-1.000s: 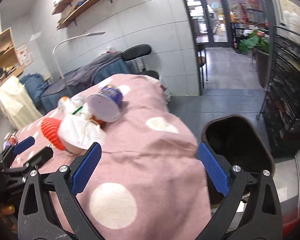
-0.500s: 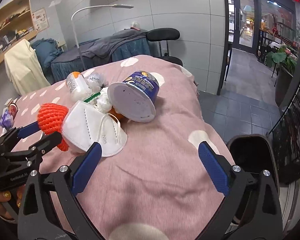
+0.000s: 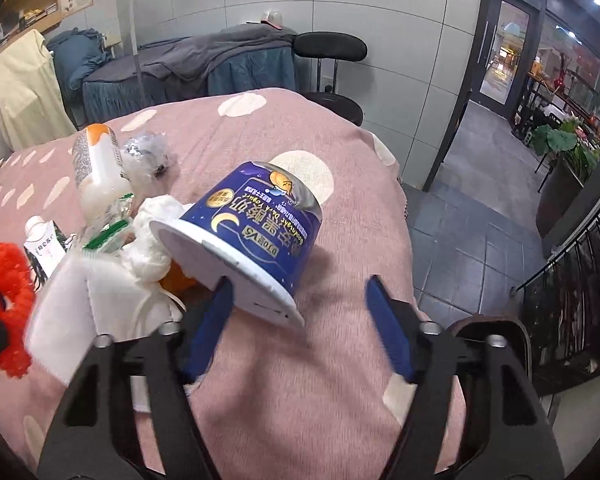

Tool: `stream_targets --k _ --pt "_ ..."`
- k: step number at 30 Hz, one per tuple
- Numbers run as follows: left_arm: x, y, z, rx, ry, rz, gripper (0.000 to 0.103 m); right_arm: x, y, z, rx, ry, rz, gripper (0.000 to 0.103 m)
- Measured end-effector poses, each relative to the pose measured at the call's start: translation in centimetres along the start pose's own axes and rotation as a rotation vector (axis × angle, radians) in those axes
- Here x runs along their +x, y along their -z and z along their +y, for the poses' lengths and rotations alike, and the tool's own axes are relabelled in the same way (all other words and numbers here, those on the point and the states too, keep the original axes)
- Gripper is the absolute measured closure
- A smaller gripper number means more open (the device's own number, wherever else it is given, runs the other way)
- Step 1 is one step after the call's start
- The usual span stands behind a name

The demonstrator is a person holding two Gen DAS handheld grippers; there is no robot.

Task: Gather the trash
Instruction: 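Grasp the orange foam net with the left gripper while the right grasps the blue yogurt cup, then carry both items to the black bin while the right gripper opens, dropping the yogurt cup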

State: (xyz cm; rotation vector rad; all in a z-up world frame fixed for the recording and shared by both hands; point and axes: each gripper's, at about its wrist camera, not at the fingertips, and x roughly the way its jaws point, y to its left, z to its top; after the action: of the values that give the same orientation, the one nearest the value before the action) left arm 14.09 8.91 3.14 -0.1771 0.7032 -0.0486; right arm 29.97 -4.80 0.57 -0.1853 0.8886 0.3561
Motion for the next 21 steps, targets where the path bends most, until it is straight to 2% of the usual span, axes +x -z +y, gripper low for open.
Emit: stream_targets --k 1,3,6,11,21 --pt "-0.2 -0.1 0.1 0.001 -0.006 -0.006 0.073 0.1 0.0 0.2 -0.004 0.004 0.002 0.068" --pt "-0.5 -0.2 0.2 0.005 -0.012 -0.014 0.075 0.3 0.0 0.2 -0.005 -0.001 0.002 0.082" --pt "-1.1 -0.3 0.1 0.003 -0.005 -0.024 0.076 0.1 0.3 0.1 0.01 -0.019 0.001 0.092" --pt "-1.7 -0.5 -0.9 0.039 -0.016 -0.053 0.077 -1.2 1.1 0.1 0.018 -0.029 -0.034 0.094" --pt "-2.8 -0.6 -4.4 0.113 0.06 -0.088 0.077 -5.5 4.3 -2.6 0.113 -0.073 -0.1 0.094"
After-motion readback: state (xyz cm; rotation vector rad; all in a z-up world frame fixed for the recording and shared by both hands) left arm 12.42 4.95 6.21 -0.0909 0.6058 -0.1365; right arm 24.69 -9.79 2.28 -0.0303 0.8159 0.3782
